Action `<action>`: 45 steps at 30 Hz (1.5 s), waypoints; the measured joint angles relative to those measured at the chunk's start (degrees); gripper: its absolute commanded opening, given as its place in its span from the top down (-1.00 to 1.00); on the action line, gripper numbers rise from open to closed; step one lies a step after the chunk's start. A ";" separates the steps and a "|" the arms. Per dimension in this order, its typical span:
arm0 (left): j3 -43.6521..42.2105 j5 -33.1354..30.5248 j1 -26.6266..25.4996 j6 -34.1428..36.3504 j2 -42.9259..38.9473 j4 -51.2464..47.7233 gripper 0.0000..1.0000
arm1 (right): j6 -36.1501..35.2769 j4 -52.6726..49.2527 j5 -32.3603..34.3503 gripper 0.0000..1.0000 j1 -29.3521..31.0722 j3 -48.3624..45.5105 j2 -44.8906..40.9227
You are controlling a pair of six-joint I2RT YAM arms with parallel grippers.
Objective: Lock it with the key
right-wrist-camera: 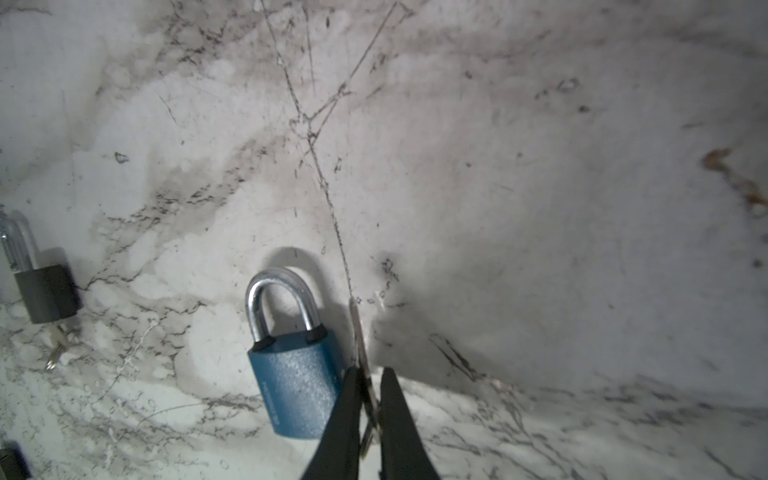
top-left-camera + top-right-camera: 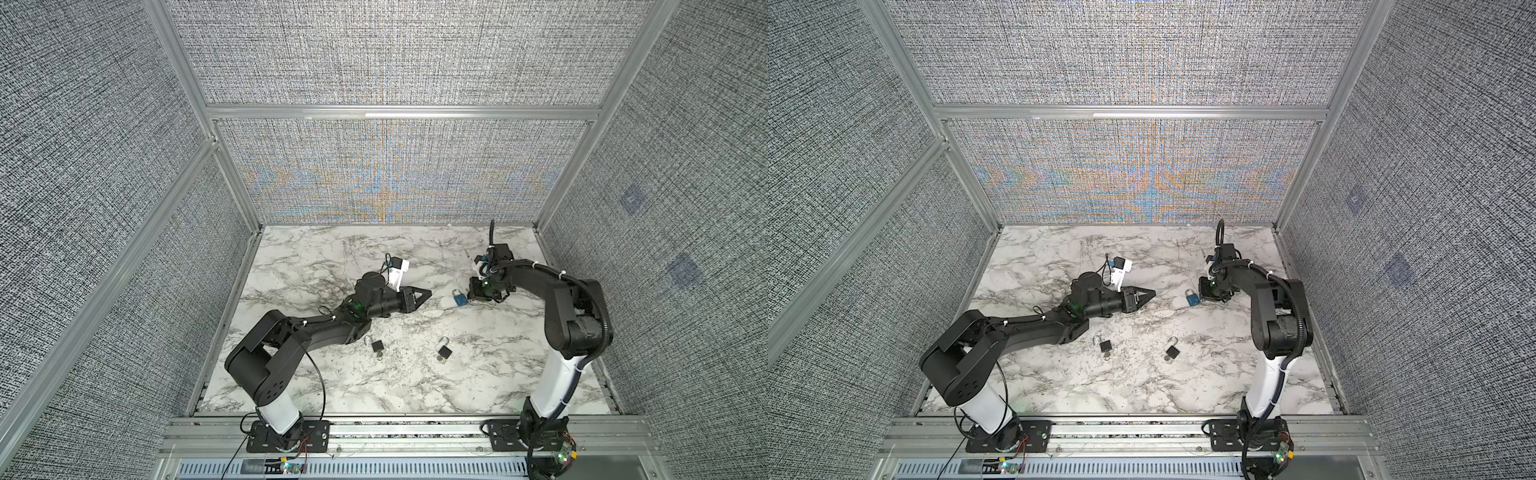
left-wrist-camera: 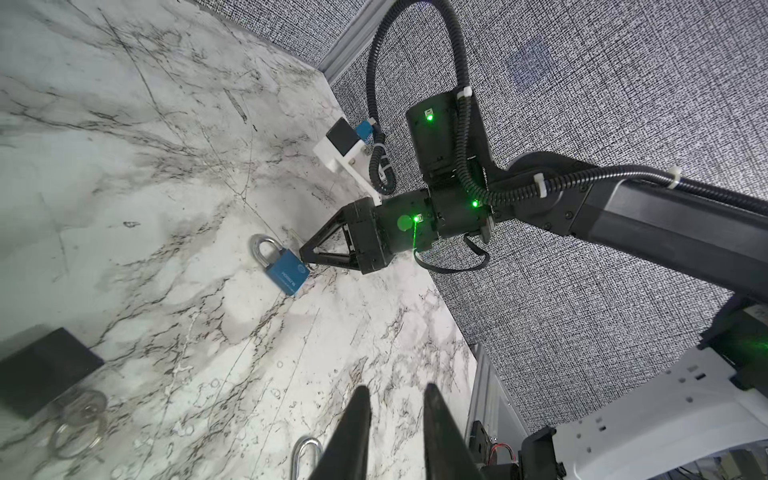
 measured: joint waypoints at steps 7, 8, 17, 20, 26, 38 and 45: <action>0.00 0.02 -0.20 0.04 0.96 0.09 0.50 | 0.17 -0.02 1.36 0.57 0.09 0.02 -2.56; 0.00 0.02 -0.20 0.02 1.09 0.09 0.50 | 0.20 -0.02 1.53 0.57 0.09 -0.02 -3.02; -0.66 -0.55 -0.35 0.48 -0.52 -1.53 0.53 | 2.64 -0.28 4.61 0.51 3.19 -3.54 -12.00; -1.55 -2.89 -0.35 1.84 -3.39 -4.87 0.53 | 5.27 -0.74 7.13 0.46 6.25 -7.13 -17.14; -5.18 -8.63 -0.33 4.46 -9.77 -12.28 0.59 | 12.33 -2.29 13.73 0.37 19.12 -16.20 -27.63; -14.56 -10.69 -0.20 5.55 -19.91 -14.10 0.55 | 34.25 -7.34 26.10 0.13 37.68 -27.26 -39.56; -17.73 -12.55 -0.20 5.46 -26.80 -14.25 0.55 | 44.28 -4.52 28.22 -0.01 41.99 -29.18 -37.16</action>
